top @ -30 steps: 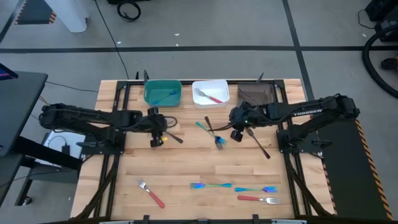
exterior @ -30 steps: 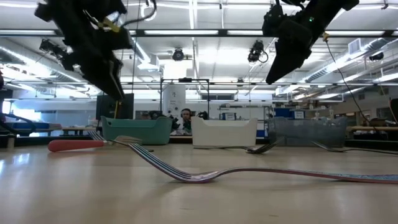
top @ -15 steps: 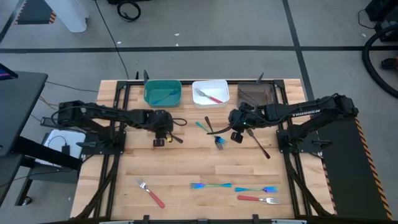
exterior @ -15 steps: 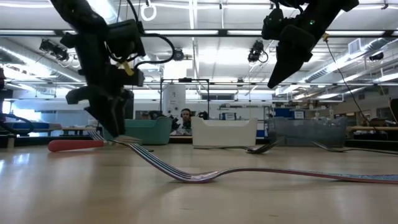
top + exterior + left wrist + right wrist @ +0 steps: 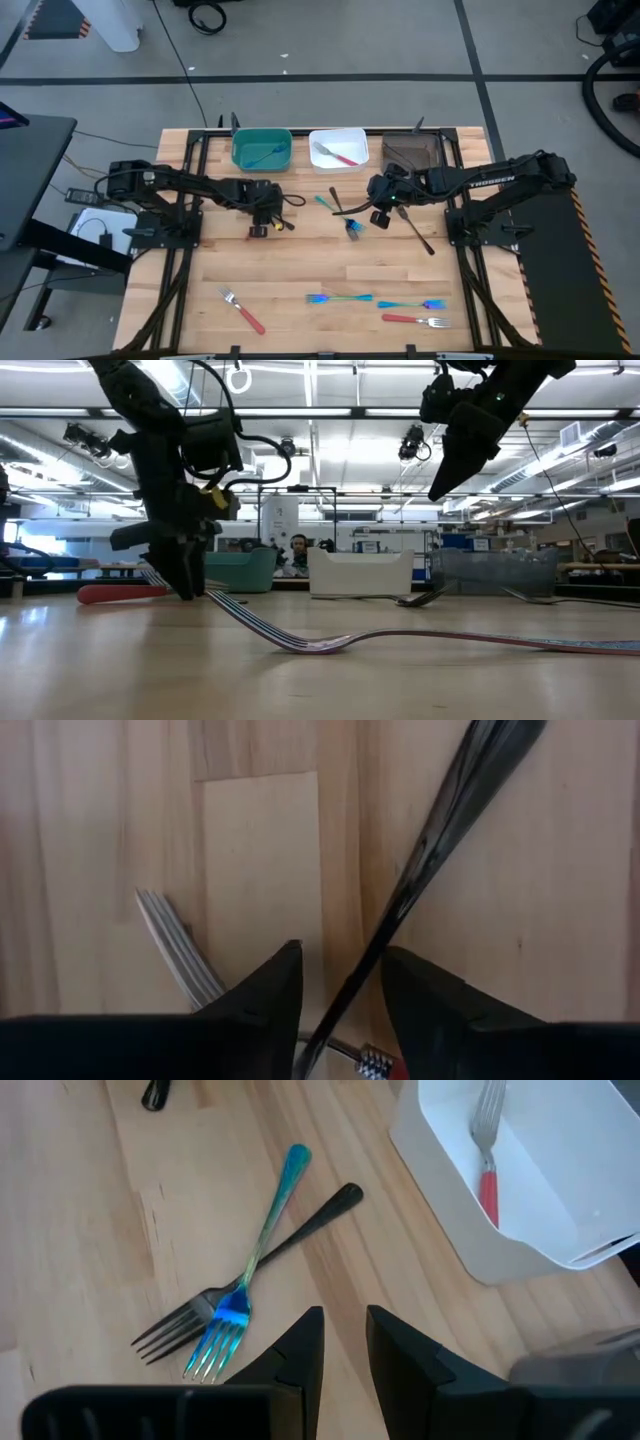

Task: Sort silverware by color (type)
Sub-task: Put the black fork into the black bin

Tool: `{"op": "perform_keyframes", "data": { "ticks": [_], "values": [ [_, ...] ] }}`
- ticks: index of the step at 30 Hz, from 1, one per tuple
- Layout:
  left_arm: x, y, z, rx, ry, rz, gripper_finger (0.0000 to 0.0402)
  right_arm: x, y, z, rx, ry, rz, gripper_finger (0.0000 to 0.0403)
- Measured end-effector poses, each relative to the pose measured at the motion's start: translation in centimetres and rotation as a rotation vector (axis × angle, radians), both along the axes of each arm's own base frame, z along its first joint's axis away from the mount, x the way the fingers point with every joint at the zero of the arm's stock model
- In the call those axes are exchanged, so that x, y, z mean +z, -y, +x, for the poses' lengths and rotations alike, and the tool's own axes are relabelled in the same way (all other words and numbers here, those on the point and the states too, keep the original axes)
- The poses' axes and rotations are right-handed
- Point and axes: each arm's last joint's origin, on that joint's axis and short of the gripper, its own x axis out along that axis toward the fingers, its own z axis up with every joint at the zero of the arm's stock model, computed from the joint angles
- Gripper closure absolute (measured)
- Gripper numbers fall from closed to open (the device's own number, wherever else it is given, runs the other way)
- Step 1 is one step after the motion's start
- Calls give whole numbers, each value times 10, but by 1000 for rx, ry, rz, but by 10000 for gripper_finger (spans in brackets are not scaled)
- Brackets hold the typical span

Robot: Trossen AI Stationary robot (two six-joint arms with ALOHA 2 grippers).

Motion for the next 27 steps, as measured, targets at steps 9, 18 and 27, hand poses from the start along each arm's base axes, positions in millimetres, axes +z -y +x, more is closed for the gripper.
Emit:
{"op": "perform_keyframes", "data": {
  "ticks": [9, 18, 27],
  "values": [
    [4, 0, -1, 10, 28, -6, 385, 0, 0, 0, 0, -2, 1, 316],
    [6, 1, -1, 16, 33, 1, 390, 0, 0, 0, -21, 6, 16, 316],
    [31, -1, 9, 18, 77, 10, 393, 3, -2, 4, -37, 79, 90, 316]
  ]
}}
